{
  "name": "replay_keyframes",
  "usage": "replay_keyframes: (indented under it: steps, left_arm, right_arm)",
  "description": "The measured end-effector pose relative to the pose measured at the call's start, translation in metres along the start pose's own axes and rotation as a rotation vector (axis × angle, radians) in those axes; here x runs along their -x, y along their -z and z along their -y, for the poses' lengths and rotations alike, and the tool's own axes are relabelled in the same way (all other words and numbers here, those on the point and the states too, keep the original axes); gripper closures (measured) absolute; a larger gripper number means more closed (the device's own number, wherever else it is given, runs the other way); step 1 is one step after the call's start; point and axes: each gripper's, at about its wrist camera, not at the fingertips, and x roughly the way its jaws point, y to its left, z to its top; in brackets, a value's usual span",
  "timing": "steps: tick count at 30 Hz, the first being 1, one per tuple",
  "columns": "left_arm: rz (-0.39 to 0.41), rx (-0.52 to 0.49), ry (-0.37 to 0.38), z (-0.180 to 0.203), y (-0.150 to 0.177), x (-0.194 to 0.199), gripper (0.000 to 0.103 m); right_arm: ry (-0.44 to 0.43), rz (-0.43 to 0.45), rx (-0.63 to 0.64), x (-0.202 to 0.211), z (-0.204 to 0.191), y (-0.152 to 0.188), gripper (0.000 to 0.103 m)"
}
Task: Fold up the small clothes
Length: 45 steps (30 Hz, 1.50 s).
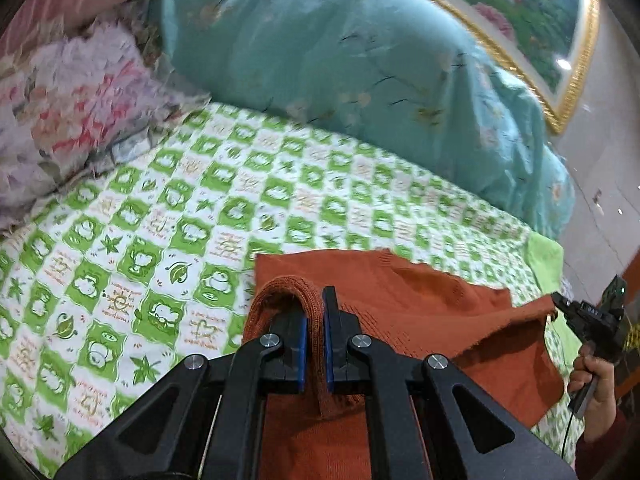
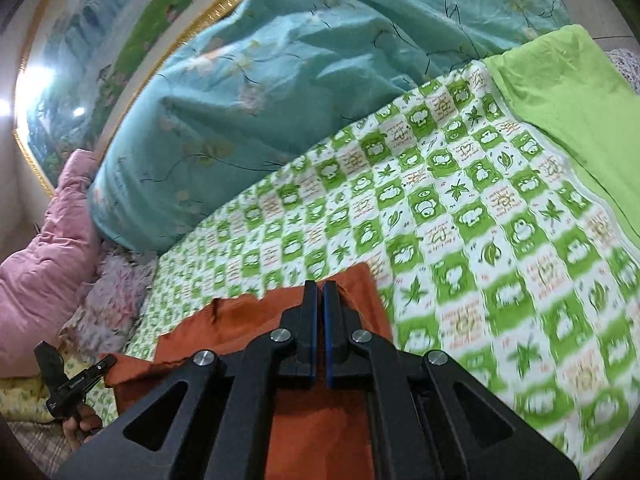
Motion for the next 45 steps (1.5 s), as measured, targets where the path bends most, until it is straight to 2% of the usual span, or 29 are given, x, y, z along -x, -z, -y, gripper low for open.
replay_keyframes:
  steps: [6,9,10,12,13,14,15,16,19,22,25,27,29,31,34,37,39,41,45]
  left_arm:
    - [-0.066,0.035,-0.063,-0.017,0.005,-0.047,0.098]
    - [-0.118,0.049,-0.091,-0.024,0.009,-0.066,0.095]
    - [-0.124,0.048,-0.096,-0.023,0.010,-0.067,0.094]
    - [-0.120,0.037,-0.089,-0.020,0.011,-0.058,0.091]
    - [-0.116,0.022,-0.086,-0.016,0.013,-0.050,0.084]
    - [-0.114,0.006,-0.085,-0.011,0.015,-0.043,0.078]
    - [-0.106,-0.020,-0.082,-0.004,0.019,-0.033,0.066]
    - [-0.093,-0.052,-0.077,0.005,0.024,-0.023,0.057]
    - [-0.091,-0.153,-0.013,0.036,0.042,-0.001,0.053]
    - [-0.133,-0.244,0.069,0.068,0.064,0.003,0.052]
    - [-0.192,-0.313,0.096,0.091,0.080,-0.012,0.052]
    - [-0.243,-0.350,0.096,0.101,0.087,-0.030,0.052]
    - [-0.272,-0.395,0.048,0.104,0.092,-0.047,0.052]
    - [-0.277,-0.412,-0.017,0.099,0.087,-0.066,0.050]
    - [-0.248,-0.389,-0.093,0.086,0.069,-0.081,0.056]
    - [-0.217,-0.336,-0.140,0.068,0.048,-0.088,0.056]
    - [-0.209,-0.271,-0.144,0.053,0.039,-0.082,0.059]
    - [-0.183,-0.213,-0.176,0.038,0.037,-0.066,0.057]
    - [-0.171,-0.126,-0.133,0.016,0.050,-0.036,0.057]
  right_arm:
    - [0.070,-0.105,0.049,-0.053,0.005,0.004,0.100]
    - [0.105,-0.141,0.024,-0.070,0.015,0.006,0.097]
    - [0.116,-0.151,0.007,-0.073,0.019,0.006,0.092]
    - [0.123,-0.141,-0.022,-0.068,0.024,0.006,0.074]
    - [0.124,-0.120,-0.034,-0.059,0.027,0.007,0.062]
    - [0.123,-0.102,-0.035,-0.051,0.027,0.007,0.059]
    - [0.123,-0.088,-0.027,-0.043,0.026,0.007,0.059]
    - [0.119,-0.078,-0.010,-0.033,0.022,0.009,0.059]
    - [0.065,-0.082,0.059,-0.017,0.005,0.020,0.059]
    - [-0.017,-0.150,0.154,-0.017,-0.019,0.041,0.059]
    - [-0.089,-0.245,0.261,-0.028,-0.046,0.065,0.059]
    - [-0.135,-0.312,0.342,-0.038,-0.065,0.081,0.059]
    - [-0.155,-0.390,0.402,-0.051,-0.076,0.093,0.059]
    - [-0.088,-0.409,0.432,-0.064,-0.075,0.095,0.059]
    - [0.005,-0.380,0.359,-0.081,-0.057,0.079,0.061]
    - [0.114,-0.288,0.288,-0.083,-0.038,0.056,0.062]
    - [0.187,-0.243,0.219,-0.080,-0.023,0.045,0.061]
    - [0.207,-0.202,0.150,-0.067,-0.012,0.040,0.060]
    - [0.190,-0.185,0.123,-0.038,-0.007,0.049,0.059]
